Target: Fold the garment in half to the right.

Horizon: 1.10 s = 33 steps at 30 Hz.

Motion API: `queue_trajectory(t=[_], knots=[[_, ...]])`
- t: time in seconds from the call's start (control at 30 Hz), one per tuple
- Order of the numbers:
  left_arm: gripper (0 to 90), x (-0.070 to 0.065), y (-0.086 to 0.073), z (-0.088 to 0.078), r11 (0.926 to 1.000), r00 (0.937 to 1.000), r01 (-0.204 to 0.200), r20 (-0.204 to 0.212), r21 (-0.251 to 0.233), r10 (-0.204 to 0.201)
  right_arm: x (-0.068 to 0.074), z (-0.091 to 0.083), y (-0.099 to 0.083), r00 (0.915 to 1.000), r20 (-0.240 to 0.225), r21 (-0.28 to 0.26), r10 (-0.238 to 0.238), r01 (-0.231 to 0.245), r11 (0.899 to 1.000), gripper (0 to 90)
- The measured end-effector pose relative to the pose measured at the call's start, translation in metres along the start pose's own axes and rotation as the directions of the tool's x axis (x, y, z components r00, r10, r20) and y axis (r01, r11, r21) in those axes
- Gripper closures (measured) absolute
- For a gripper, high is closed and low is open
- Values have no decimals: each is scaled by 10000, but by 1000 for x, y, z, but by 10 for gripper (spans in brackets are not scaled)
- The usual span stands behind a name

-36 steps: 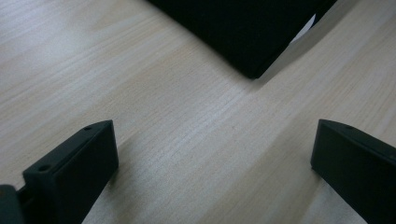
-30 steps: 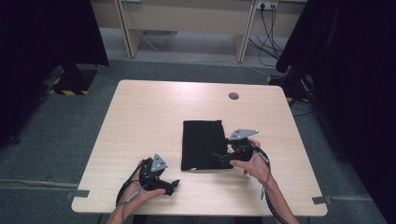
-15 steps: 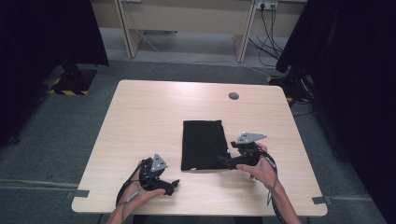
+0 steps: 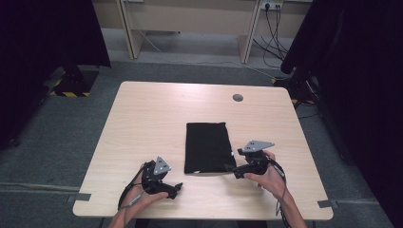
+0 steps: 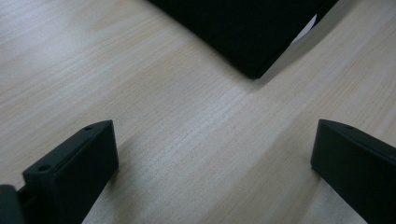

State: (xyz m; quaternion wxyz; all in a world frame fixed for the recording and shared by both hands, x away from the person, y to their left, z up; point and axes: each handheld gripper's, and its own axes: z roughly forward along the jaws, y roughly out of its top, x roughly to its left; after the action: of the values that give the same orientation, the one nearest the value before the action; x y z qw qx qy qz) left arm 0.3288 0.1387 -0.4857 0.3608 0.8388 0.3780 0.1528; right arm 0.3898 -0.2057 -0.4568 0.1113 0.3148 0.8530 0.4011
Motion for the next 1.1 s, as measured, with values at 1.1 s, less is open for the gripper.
queue_trajectory(t=[1.1], knots=[[0,0,0,0,10000,10000,32,-24,-10,-32,15,-21,-30,9989,465,329,86,-102,9994,146]])
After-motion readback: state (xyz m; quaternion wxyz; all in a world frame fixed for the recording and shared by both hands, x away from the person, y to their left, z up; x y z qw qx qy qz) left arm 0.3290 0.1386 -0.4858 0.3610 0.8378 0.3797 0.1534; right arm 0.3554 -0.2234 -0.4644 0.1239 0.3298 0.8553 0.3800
